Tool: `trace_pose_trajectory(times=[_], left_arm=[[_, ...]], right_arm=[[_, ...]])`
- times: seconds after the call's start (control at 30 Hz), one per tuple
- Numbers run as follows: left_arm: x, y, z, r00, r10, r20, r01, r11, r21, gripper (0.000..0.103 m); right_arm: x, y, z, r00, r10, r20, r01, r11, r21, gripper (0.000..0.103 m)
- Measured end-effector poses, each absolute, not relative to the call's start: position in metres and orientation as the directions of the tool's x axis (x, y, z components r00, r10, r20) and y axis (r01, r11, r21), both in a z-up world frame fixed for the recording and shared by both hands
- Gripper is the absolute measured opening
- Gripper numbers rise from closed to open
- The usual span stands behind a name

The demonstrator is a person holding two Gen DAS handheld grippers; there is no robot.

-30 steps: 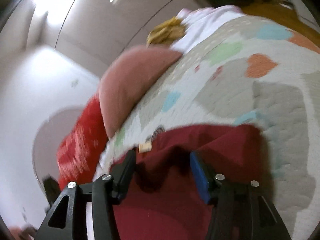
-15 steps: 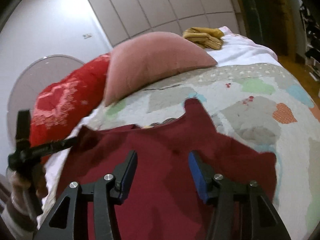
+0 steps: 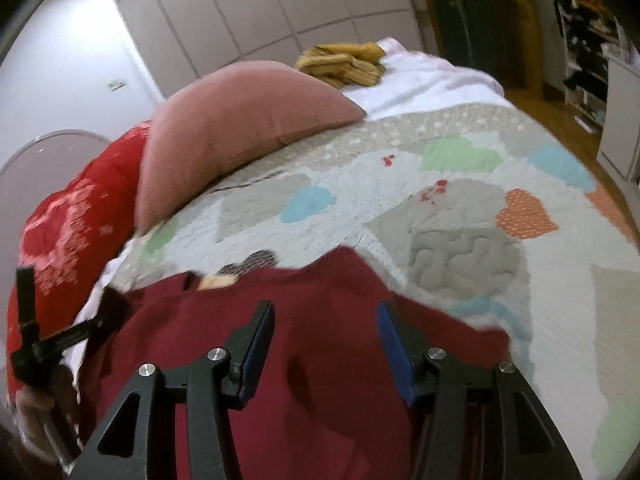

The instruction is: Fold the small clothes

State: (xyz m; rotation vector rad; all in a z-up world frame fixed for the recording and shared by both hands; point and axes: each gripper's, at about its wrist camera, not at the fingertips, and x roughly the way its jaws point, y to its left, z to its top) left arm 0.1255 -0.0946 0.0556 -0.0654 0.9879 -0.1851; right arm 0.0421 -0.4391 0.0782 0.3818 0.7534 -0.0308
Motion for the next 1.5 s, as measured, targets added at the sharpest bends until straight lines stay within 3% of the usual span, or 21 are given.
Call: trace_pose_trajectory(times=[0.2,0.37,0.63,0.87,1.13,1.4,1.5], left_arm=[[0.073,-0.077,0.067,0.557,-0.214,-0.803,0.164,0.976,-0.147,0.071],[0.033,-0.061,0.052,0.537,-0.209,-0.817,0.146,0.977,-0.154,0.071],[0.007,-0.041,0.030,0.535,-0.217,-0.816,0.104,0.976,-0.191,0.071],[0.008,-0.038,0.022,0.558,-0.256,-0.789,0.136,0.967,-0.217,0.071],[0.015,-0.031,0.019,0.548,-0.313,-0.776,0.141,0.949,-0.283,0.072],[0.018,-0.032,0.017,0.550,-0.315,-0.774,0.151,0.949,-0.278,0.075],[0.017,-0.032,0.017,0.550,-0.315,-0.773,0.155,0.948,-0.277,0.076]], right_arm=[[-0.009,-0.423,0.086,0.728,0.073,-0.681,0.135,0.959,0.248,0.052],[-0.003,-0.430,0.041,0.620,0.042,-0.783,0.219,0.950,0.224,0.052],[-0.016,-0.387,0.086,0.682,0.087,-0.726,0.128,0.963,0.235,0.052],[0.029,-0.289,0.098,0.665,0.258,-0.701,-0.106,0.962,0.253,0.046],[0.089,-0.221,0.087,0.627,0.333,-0.704,-0.175,0.941,0.290,0.046],[0.157,-0.159,0.048,0.566,0.207,-0.798,-0.178,0.976,0.128,0.047],[0.153,-0.164,0.055,0.591,0.216,-0.778,-0.188,0.974,0.127,0.047]])
